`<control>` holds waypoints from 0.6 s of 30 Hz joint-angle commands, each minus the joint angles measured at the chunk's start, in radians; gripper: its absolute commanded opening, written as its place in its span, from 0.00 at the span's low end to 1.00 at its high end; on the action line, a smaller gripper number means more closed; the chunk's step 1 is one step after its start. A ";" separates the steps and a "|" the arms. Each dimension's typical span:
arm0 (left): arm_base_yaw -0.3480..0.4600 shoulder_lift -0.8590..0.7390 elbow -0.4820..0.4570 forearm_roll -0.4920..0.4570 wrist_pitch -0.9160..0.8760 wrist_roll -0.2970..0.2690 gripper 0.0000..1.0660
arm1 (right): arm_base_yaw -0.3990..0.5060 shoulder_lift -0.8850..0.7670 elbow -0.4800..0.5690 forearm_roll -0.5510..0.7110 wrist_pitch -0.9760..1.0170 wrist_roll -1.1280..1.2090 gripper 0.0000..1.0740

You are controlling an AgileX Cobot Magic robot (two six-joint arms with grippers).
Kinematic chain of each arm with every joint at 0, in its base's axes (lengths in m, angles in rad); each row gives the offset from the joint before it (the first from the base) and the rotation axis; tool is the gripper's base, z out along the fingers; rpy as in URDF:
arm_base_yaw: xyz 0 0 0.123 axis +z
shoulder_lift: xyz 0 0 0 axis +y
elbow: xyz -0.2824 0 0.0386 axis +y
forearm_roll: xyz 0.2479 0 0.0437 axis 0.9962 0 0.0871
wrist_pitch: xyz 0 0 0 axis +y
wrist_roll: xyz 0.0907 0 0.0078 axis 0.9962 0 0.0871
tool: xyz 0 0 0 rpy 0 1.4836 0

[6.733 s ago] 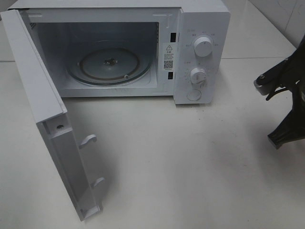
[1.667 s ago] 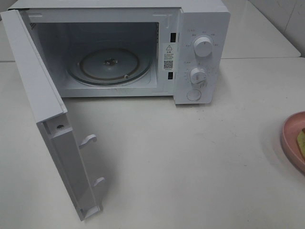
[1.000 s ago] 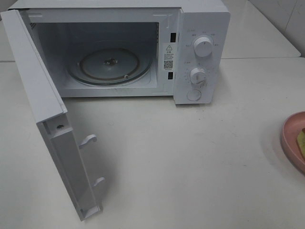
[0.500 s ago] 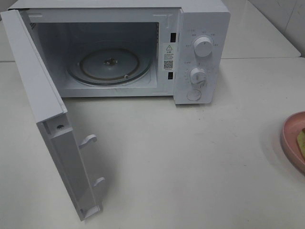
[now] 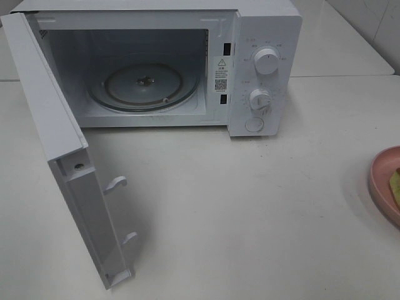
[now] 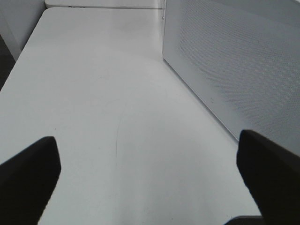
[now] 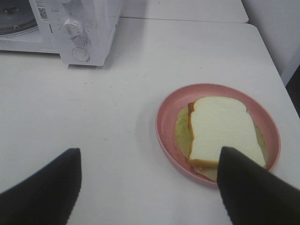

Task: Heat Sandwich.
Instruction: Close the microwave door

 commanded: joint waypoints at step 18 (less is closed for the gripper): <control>0.003 0.061 -0.023 -0.028 -0.067 -0.001 0.90 | -0.006 -0.028 0.001 0.000 -0.005 0.003 0.71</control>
